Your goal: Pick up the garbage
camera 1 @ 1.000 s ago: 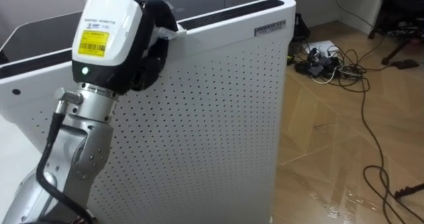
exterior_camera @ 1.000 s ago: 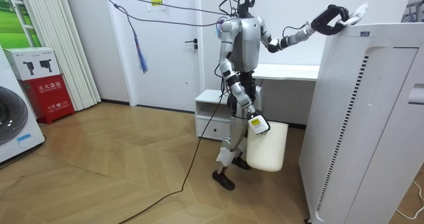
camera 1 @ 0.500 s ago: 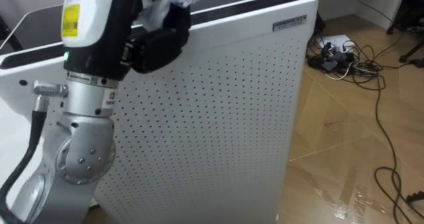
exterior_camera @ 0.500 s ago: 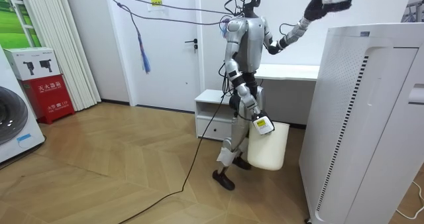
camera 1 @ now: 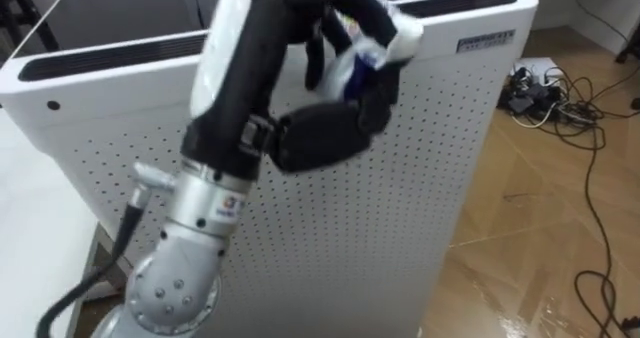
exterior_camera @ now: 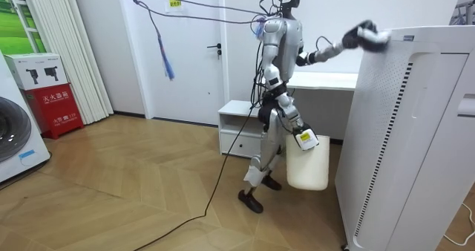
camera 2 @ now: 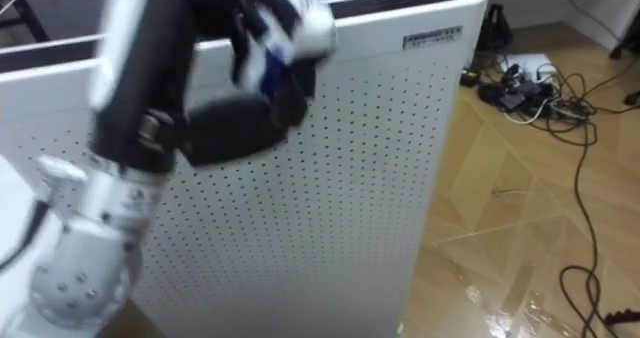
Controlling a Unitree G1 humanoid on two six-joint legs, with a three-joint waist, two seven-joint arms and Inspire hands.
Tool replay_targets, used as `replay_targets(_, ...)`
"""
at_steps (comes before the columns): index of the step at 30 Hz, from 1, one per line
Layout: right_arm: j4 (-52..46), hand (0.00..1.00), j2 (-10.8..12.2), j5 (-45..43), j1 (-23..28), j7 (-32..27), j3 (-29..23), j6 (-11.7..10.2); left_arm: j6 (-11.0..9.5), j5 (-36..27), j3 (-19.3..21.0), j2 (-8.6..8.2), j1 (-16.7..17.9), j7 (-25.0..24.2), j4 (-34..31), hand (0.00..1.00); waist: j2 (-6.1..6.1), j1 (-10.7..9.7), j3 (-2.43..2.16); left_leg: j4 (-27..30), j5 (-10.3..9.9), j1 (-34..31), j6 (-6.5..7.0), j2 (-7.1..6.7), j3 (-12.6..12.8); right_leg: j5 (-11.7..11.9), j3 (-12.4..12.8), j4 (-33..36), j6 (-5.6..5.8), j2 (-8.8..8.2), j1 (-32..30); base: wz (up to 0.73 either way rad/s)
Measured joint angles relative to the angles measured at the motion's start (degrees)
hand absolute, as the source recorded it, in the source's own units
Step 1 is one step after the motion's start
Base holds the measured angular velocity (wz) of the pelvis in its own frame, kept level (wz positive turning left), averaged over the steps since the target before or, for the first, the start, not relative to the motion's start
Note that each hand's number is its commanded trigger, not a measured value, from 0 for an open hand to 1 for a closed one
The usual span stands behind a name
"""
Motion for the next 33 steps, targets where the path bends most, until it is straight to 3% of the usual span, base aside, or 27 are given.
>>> replay_targets(1,1.1,1.00,0.4,0.1,-0.7,-0.1,0.1,-0.2,-0.1,0.1,-0.9,0.01,0.6,-0.1,1.4,1.00,0.01,0.4,0.02,0.0,0.0,0.0,-0.04,0.16,-1.9,-0.2,-0.2,0.3,-0.46,0.47,-1.3,-0.38)
replay_targets(2,1.8,1.00,1.3,0.0,-2.0,-0.4,0.2,-0.4,-0.3,0.0,-1.2,0.03,2.7,-0.7,3.6,1.00,-0.20,0.7,0.08,0.2,0.0,-0.5,-0.22,0.43,-3.2,2.3,0.2,-4.0,-2.39,1.56,-3.7,0.00)
replay_targets(3,1.8,1.00,1.5,0.2,-2.1,-0.6,0.1,-1.1,0.0,0.0,-1.4,-0.49,4.7,-1.6,6.3,1.00,0.46,-1.0,-0.21,0.4,0.3,-1.6,-1.18,0.88,-3.6,4.9,-1.0,-4.1,-2.64,1.95,-3.5,0.16)
replay_targets(4,1.6,1.00,1.5,0.6,-2.3,-0.7,0.1,-1.2,0.2,0.0,-1.4,-0.57,5.1,-2.2,7.4,1.00,0.30,-1.7,-0.02,0.4,0.6,-2.3,-1.65,0.92,-2.6,5.1,-1.2,-4.2,-2.76,1.83,-3.6,0.55)
replay_targets(5,1.6,1.00,2.1,1.3,-2.6,-1.1,0.3,-1.7,0.3,-0.1,-1.4,-0.84,5.3,-3.6,9.7,1.00,-0.24,-2.4,0.37,2.1,0.3,-4.7,-2.76,1.11,2.1,5.2,-0.2,-4.8,-2.85,1.52,-3.6,0.53)
replay_targets(6,2.1,1.00,2.1,1.9,-2.7,-1.7,0.2,-2.3,0.2,-0.3,-1.5,-0.86,5.6,-4.6,11.4,1.00,-0.63,-3.2,0.64,2.0,0.9,-7.6,-3.24,1.69,7.5,5.1,3.2,-5.0,-2.78,1.41,-3.9,0.63)
replay_targets(7,2.4,1.00,2.0,2.2,-2.7,-2.0,-0.3,-2.4,0.2,-0.3,-1.6,-0.85,5.7,-4.9,12.0,1.00,-0.17,-3.5,0.39,0.3,2.6,-9.1,-1.75,1.92,9.0,4.9,4.2,-4.8,-2.46,1.35,-4.3,0.56)
replay_targets(8,3.5,1.00,1.9,2.8,-2.7,-2.5,-0.8,-2.5,0.2,-0.3,-1.6,-0.80,6.6,-5.2,12.8,1.00,-1.14,-3.0,0.36,-0.3,4.9,-9.1,-1.16,1.97,11.9,4.6,4.2,-4.2,-1.98,0.80,-5.4,0.31)
replay_targets(9,3.9,1.00,2.0,2.9,-2.8,-2.6,-1.4,-2.5,-0.1,-0.3,-1.6,-0.88,7.3,-5.4,14.1,1.00,-1.53,-1.7,0.58,-0.6,5.1,-9.3,-1.05,2.07,13.0,4.3,3.3,-3.3,-1.69,0.76,-6.4,0.11)
replay_targets(13,3.7,1.00,2.1,3.0,-3.5,-1.3,-1.7,-2.7,-0.2,-0.3,-1.4,-1.31,8.4,-6.9,22.0,1.00,-1.53,-1.2,0.66,0.0,5.1,-10.5,-1.06,1.81,12.1,4.2,1.2,-3.0,-1.75,0.63,-7.2,0.07)
replay_targets(20,3.6,1.00,2.5,3.5,-4.0,0.1,-1.5,-2.7,-0.2,-0.7,-2.0,-4.03,10.5,-11.4,30.8,1.00,-0.87,-1.6,0.61,1.4,5.3,-14.3,-0.80,1.82,13.0,3.9,1.4,0.0,-2.09,0.55,-11.9,-0.06)
replay_targets(33,3.8,1.00,1.8,3.4,-4.2,1.6,-1.5,-2.6,0.4,-0.7,-2.7,-3.86,11.3,-18.0,39.0,1.00,-1.02,-1.8,0.61,2.1,5.5,-17.6,-0.71,1.92,13.2,3.8,1.5,1.8,-2.19,0.44,-15.8,0.00)
